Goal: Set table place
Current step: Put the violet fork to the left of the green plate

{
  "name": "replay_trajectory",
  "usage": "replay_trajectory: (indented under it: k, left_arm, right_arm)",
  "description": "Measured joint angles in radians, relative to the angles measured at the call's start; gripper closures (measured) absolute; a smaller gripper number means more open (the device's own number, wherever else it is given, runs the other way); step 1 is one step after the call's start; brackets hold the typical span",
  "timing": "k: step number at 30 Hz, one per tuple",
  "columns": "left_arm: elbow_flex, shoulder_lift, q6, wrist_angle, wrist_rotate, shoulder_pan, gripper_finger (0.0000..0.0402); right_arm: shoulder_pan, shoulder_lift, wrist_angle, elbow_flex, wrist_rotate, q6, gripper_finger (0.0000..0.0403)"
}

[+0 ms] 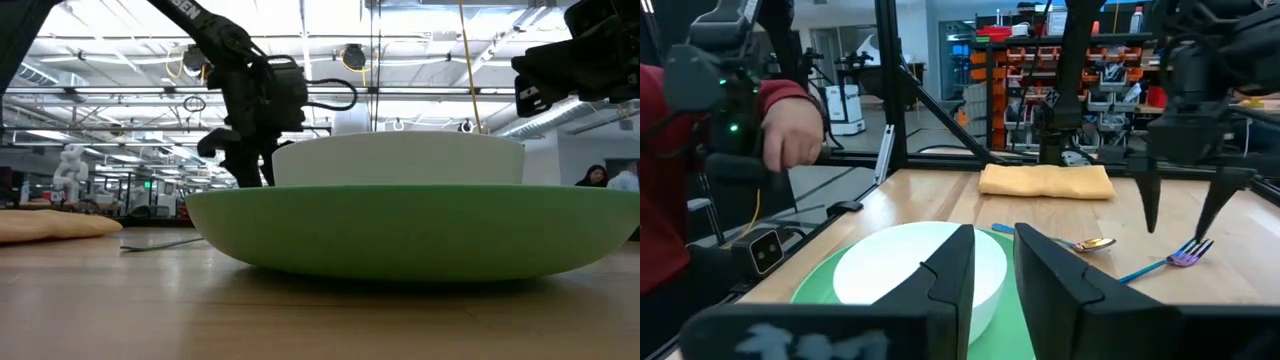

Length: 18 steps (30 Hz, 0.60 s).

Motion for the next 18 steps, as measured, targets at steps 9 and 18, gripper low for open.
replay_trajectory:
  k: [9, 18]
  left_arm:
    - [0.000, 0.011, 0.021, 0.020, -0.059, -0.065, 0.0183]
    - [-0.001, 0.094, 0.020, 0.012, -0.118, -0.071, 0.0183]
  right_arm:
    - [0.000, 0.000, 0.000, 0.000, 0.000, 0.001, 0.0337]
    - [0.000, 0.000, 0.000, 0.000, -0.001, 0.013, 0.0337]
